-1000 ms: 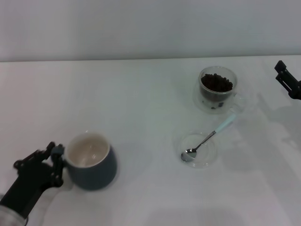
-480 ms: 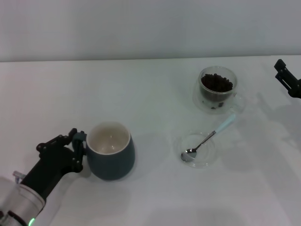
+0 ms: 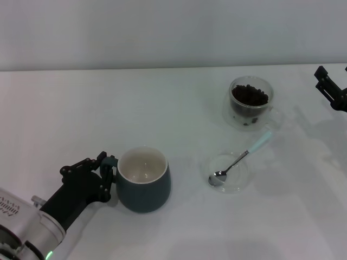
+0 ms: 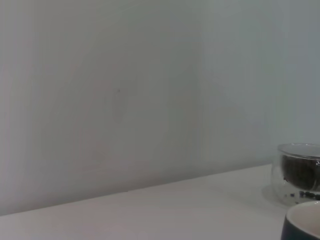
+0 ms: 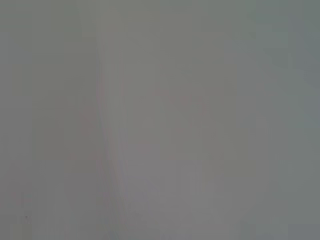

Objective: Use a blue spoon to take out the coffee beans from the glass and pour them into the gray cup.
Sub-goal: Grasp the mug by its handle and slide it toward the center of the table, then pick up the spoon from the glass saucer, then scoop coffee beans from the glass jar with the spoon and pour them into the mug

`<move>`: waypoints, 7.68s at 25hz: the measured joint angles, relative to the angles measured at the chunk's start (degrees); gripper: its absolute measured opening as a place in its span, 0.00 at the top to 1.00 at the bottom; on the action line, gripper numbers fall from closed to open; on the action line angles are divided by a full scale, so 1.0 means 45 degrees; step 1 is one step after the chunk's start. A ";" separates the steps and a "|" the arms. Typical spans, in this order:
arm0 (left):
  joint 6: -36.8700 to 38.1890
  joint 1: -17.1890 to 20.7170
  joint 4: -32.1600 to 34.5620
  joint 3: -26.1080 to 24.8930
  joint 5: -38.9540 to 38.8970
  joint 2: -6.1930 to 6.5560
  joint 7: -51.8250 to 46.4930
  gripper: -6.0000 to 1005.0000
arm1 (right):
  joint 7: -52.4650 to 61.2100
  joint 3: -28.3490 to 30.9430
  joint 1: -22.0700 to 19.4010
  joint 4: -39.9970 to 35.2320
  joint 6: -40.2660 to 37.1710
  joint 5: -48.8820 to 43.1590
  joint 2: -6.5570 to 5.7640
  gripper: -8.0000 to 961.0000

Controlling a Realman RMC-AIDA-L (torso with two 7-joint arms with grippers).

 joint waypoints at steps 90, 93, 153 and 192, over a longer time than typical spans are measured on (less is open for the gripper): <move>0.5215 0.2891 -0.0204 -0.0136 -0.3459 0.0174 0.0975 0.18 | 1.2324 -0.7237 0.0576 -0.0958 0.3071 -0.0254 0.0079 0.12; 0.5215 0.2775 -0.0302 -0.0136 -0.3508 0.0175 0.0974 0.18 | 1.2324 -0.7246 0.0678 -0.0895 0.3099 -0.0254 0.0106 0.12; 0.5111 0.2141 -0.0726 -0.0294 -0.4311 0.0115 0.0859 0.18 | 0.5094 -0.7547 0.1303 -0.4382 0.1507 0.3855 0.0000 0.84; 0.4104 0.1623 -0.0784 -0.0293 -0.4310 0.0094 0.0857 0.17 | 0.3624 -0.7908 0.1729 -0.2547 0.2982 0.4978 0.0181 0.84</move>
